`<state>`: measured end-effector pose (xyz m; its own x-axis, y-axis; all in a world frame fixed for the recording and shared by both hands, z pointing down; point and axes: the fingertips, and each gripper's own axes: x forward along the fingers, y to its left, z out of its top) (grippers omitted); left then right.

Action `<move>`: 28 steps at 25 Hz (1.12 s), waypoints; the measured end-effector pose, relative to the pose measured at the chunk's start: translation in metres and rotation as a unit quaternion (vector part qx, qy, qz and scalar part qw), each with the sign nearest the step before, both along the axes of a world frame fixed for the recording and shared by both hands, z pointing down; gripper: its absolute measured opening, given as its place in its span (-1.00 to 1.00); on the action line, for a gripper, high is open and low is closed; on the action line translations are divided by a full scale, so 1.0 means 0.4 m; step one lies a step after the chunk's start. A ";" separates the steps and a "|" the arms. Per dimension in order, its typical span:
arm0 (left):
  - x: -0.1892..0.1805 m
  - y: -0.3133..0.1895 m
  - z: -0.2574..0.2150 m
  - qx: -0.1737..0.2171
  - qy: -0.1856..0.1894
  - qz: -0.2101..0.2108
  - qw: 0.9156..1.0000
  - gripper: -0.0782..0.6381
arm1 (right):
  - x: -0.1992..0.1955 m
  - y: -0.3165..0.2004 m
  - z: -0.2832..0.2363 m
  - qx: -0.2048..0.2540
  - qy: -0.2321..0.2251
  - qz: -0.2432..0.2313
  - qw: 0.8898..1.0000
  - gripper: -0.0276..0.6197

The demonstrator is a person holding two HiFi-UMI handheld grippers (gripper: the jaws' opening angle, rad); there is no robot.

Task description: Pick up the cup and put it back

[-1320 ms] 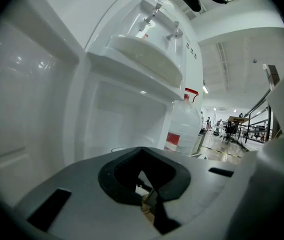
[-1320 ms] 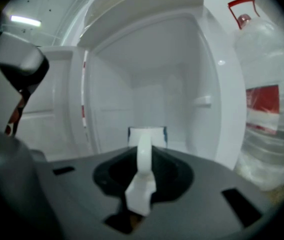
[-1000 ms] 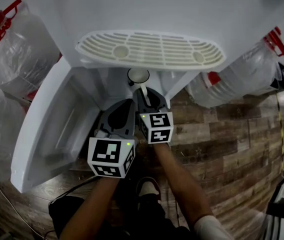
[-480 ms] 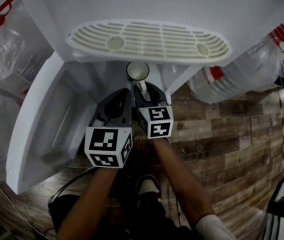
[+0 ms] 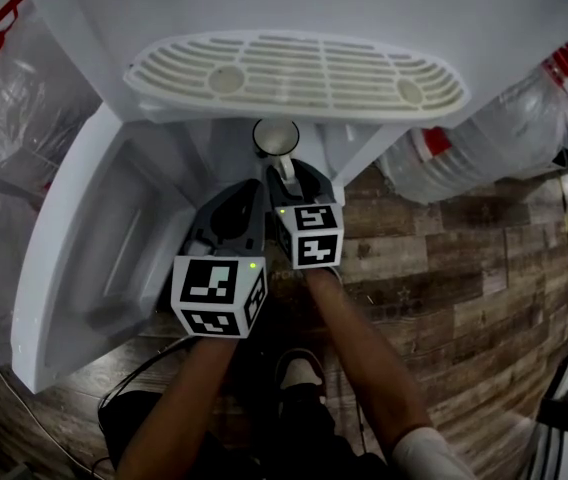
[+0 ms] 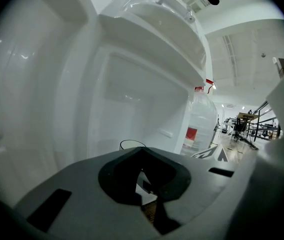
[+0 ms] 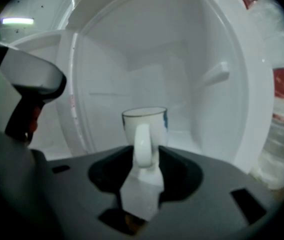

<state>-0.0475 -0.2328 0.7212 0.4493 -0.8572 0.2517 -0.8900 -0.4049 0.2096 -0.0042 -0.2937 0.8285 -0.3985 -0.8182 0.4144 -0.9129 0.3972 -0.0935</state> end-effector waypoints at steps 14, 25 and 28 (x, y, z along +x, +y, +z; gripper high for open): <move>-0.018 0.000 0.014 -0.003 -0.002 -0.003 1.000 -0.76 | 0.001 -0.013 0.016 -0.014 0.012 0.000 1.000 -0.42; -0.013 0.020 -0.008 0.006 0.001 0.005 1.000 -0.76 | 0.027 0.080 -0.022 -0.007 0.003 -0.011 1.000 -0.43; -0.019 0.030 -0.008 0.005 0.002 0.003 1.000 -0.76 | 0.031 0.103 -0.046 -0.001 0.001 -0.016 1.000 -0.45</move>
<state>-0.0549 -0.2210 0.7178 0.4549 -0.8573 0.2409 -0.8869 -0.4119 0.2091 0.0081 -0.2525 0.8102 -0.4239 -0.8043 0.4164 -0.8997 0.4268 -0.0913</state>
